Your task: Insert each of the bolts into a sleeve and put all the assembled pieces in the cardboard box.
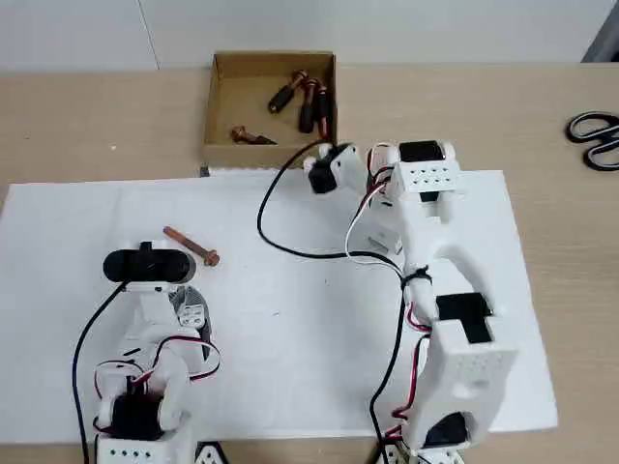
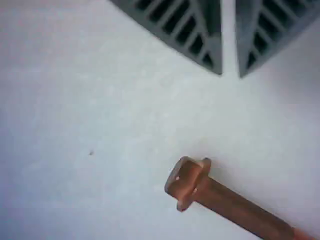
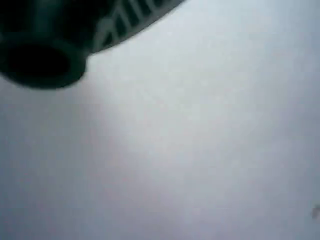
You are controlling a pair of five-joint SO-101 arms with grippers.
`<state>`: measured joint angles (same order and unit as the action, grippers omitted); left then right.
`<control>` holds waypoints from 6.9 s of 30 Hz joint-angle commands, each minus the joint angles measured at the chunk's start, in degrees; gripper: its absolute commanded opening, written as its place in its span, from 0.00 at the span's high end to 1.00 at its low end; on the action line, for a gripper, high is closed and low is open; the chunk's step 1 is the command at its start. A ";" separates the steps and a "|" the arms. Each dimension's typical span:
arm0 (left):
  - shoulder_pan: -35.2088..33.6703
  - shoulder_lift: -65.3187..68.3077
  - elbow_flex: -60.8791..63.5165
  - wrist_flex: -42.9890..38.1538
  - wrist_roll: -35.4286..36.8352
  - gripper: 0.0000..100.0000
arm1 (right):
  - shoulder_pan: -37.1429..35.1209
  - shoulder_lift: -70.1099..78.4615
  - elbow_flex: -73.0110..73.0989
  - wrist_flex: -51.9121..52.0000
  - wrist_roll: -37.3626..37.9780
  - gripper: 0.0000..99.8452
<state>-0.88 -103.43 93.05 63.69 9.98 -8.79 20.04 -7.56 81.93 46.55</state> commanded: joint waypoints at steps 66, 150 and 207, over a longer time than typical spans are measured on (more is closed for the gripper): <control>4.31 11.52 -24.22 5.71 3.78 0.99 | -5.58 -122.86 83.08 -15.43 -49.41 1.00; -2.20 114.73 -88.84 12.04 -116.04 0.84 | 10.86 -122.95 82.99 -15.96 -49.41 1.00; 5.71 103.38 -89.19 26.37 -96.70 0.99 | 10.77 -122.95 82.73 -15.96 -49.76 1.00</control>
<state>4.31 5.32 4.88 91.65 -77.58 1.67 -102.77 75.87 67.08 -3.65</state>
